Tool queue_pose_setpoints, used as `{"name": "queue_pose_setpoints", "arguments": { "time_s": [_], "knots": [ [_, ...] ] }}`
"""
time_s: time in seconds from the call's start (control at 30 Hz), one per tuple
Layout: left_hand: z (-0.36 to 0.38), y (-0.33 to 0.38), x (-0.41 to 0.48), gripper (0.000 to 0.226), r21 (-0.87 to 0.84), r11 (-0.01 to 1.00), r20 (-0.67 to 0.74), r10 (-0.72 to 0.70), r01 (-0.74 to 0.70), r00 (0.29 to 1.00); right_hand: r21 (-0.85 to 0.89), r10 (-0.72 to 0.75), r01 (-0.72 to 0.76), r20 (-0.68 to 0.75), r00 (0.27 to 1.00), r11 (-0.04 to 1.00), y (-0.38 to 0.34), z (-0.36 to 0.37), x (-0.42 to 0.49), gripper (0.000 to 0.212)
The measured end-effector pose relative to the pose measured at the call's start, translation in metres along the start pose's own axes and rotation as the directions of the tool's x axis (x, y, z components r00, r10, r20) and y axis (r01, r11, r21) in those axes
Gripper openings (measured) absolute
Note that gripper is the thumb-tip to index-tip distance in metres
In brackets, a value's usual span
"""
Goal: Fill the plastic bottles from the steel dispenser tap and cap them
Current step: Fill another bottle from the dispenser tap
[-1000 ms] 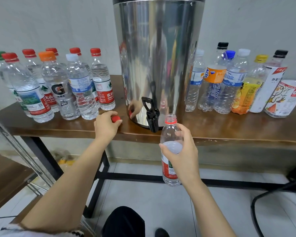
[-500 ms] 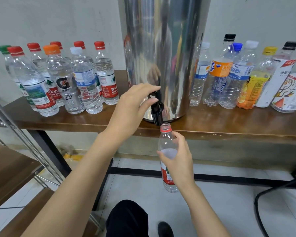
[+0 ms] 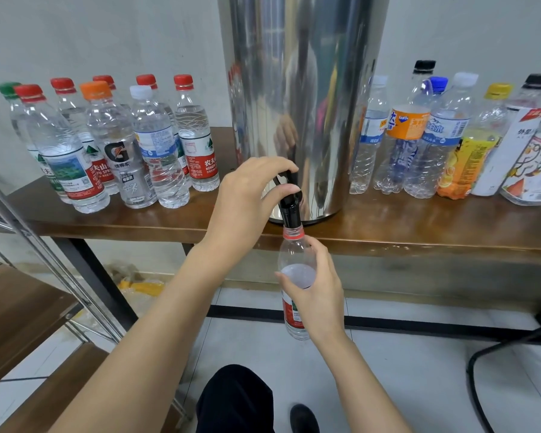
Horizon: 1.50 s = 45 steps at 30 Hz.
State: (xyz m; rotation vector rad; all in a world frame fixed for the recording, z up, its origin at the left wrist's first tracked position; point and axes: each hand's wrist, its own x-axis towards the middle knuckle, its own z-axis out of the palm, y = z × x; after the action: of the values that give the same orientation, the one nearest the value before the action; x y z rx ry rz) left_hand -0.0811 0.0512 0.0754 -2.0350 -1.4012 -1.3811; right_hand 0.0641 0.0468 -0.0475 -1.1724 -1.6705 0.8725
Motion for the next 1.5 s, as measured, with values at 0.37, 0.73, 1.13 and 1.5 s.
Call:
{"name": "queue_pose_setpoints", "arguments": {
  "time_s": [0.37, 0.73, 1.13, 1.5],
  "knots": [
    [0.023, 0.014, -0.049, 0.01, -0.043, 0.996, -0.355, -0.082, 0.072, 0.931, -0.074, 0.016, -0.021, -0.068, 0.998, 0.997, -0.004, 0.006, 0.002, 0.074],
    [0.013, 0.016, -0.057, 0.003, -0.164, 0.937, -0.203, -0.339, 0.31, 0.918, -0.171, -0.04, 0.004, -0.209, 0.977, 0.985, -0.004, 0.027, 0.004, 0.072],
    [0.011, -0.011, -0.05, 0.019, -0.392, 0.835, -0.009, -0.423, 0.386, 0.906, -0.102, -0.018, -0.006, -0.236, 0.972, 0.995, -0.004, 0.03, 0.0, 0.071],
    [0.022, -0.003, -0.056, 0.018, -0.516, 0.748, -0.04, -0.507, 0.416, 0.861, -0.051, -0.005, -0.001, -0.129, 0.992, 0.999, -0.001, 0.018, 0.0, 0.073]
  ]
}}
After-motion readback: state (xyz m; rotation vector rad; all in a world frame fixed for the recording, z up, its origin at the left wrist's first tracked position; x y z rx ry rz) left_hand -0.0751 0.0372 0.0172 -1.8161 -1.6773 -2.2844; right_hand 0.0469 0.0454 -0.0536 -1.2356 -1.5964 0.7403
